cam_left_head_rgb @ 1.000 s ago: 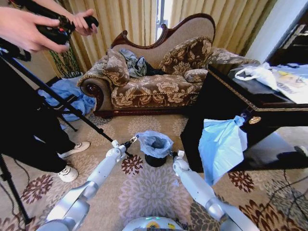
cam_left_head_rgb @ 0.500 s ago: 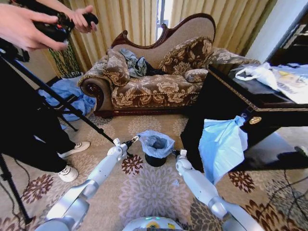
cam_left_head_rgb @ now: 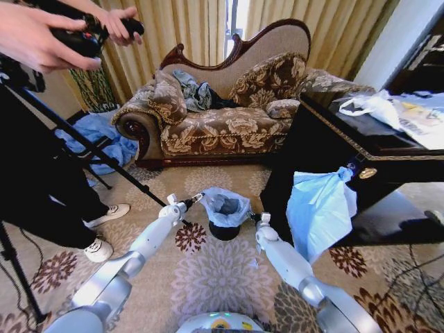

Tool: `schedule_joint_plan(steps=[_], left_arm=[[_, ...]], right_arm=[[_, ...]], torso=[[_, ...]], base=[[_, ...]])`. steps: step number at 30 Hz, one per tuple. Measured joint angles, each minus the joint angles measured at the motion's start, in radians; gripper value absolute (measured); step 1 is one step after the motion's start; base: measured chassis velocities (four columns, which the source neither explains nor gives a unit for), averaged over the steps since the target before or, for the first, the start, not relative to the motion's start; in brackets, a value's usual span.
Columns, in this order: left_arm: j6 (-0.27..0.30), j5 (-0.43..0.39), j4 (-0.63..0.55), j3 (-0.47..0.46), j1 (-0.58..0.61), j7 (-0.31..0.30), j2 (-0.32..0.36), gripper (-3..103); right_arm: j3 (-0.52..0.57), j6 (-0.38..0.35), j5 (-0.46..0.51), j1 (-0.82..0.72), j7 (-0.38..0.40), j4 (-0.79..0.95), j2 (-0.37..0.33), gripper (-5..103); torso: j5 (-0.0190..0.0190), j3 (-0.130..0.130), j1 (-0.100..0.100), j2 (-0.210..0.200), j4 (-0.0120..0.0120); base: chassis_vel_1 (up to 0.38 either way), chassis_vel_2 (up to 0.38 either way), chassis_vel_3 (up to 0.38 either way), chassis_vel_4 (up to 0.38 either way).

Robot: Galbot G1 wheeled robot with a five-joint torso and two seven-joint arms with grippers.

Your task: Place a garbage bag over the trash bin.

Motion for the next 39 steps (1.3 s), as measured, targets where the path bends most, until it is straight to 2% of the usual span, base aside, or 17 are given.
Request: schedule_joint_plan(steps=[13,25,39], left_arm=[[0.02,-0.006,0.011,0.031,-0.038,-0.032,0.011,94],[0.06,-0.032,0.011,0.119,-0.107,-0.084,0.011,94],[0.077,-0.057,0.053,0.208,-0.18,-0.091,-0.009,94]], right_arm=[[0.014,0.029,-0.072,0.028,-0.034,-0.053,0.027,88],[0.075,0.047,-0.128,0.043,-0.055,-0.079,0.044,86],[0.139,0.039,-0.217,0.044,-0.052,-0.087,0.059,88]], torso=[[0.0,0.0,0.0,0.0,0.0],[0.0,0.0,0.0,0.0,0.0],[0.0,0.0,0.0,0.0,-0.0001]], base=[[0.0,0.0,0.0,0.0],[0.0,0.0,0.0,0.0],[0.0,0.0,0.0,0.0]])
